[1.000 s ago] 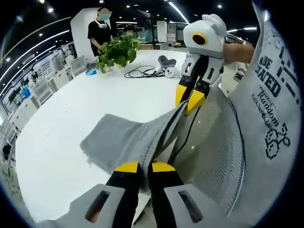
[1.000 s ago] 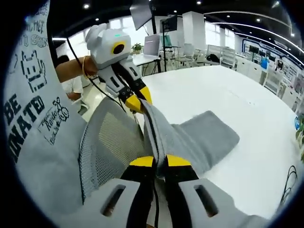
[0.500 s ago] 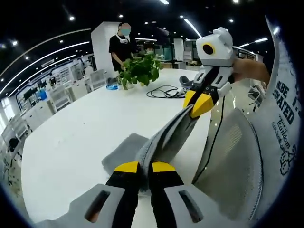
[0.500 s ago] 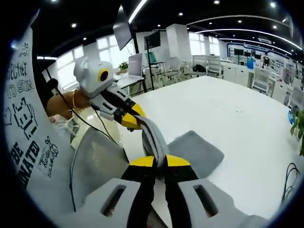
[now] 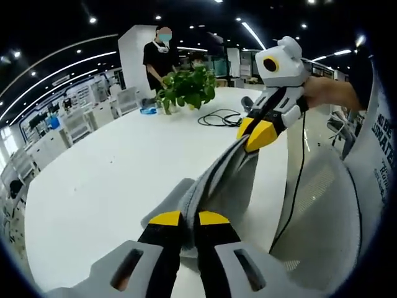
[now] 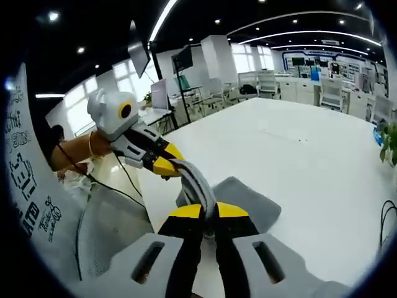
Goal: Fold the towel on the table until its edges align and the towel forms a compact rectangular stack.
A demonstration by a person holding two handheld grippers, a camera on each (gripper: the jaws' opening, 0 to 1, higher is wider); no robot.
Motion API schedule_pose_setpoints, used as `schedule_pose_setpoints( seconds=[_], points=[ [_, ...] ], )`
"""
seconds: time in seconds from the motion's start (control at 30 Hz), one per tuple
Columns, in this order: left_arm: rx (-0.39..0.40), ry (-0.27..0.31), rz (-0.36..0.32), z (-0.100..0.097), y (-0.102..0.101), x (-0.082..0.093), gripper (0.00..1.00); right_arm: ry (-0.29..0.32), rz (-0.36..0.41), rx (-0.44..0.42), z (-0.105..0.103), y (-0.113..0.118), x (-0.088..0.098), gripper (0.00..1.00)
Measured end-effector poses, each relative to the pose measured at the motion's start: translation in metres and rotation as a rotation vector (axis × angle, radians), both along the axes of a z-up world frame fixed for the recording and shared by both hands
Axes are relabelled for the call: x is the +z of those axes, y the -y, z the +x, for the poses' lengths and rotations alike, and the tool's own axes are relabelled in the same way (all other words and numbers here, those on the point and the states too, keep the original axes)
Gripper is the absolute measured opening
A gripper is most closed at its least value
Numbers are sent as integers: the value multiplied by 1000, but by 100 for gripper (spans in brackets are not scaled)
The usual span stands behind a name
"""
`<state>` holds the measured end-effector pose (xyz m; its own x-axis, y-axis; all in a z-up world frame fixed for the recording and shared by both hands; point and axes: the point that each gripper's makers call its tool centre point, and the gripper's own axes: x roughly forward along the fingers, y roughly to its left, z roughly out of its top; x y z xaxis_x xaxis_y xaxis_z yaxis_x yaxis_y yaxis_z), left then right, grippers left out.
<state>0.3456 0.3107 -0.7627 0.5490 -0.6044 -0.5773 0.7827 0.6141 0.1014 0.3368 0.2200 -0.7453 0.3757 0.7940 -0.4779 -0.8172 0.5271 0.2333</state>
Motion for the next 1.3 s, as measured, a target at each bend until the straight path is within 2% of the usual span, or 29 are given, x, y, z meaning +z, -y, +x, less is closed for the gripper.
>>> schedule_pose_setpoints(
  seconds=[0.23, 0.47, 0.53, 0.67, 0.7, 0.83, 0.97, 1.13, 1.3],
  points=[
    [63, -59, -18, 23, -5, -18, 8, -13, -16, -13, 28, -3, -19, 5],
    [82, -120, 2, 44, -5, -45, 9, -100, -29, -45, 55, -2, -48, 5],
    [72, -130, 19, 50, -5, -53, 9, -118, -63, -46, 61, -3, -55, 5],
    [51, -165, 44, 59, -7, -64, 10, -164, -73, -62, 73, -5, -66, 5],
    [52, -177, 42, 62, -8, -67, 10, -191, -68, -75, 77, -5, -72, 5],
    [52, -189, 36, 70, -10, -75, 13, -211, -73, -96, 84, -2, -82, 5],
    [58, -201, 42, 78, -12, -84, 15, -259, -78, -129, 88, 2, -96, 6],
    [84, -244, 1, 85, -15, -94, 15, -299, -84, -151, 94, 4, -111, 6],
    [114, -283, -58, 86, -18, -99, 21, -304, -36, -186, 103, 4, -112, 11]
  ],
)
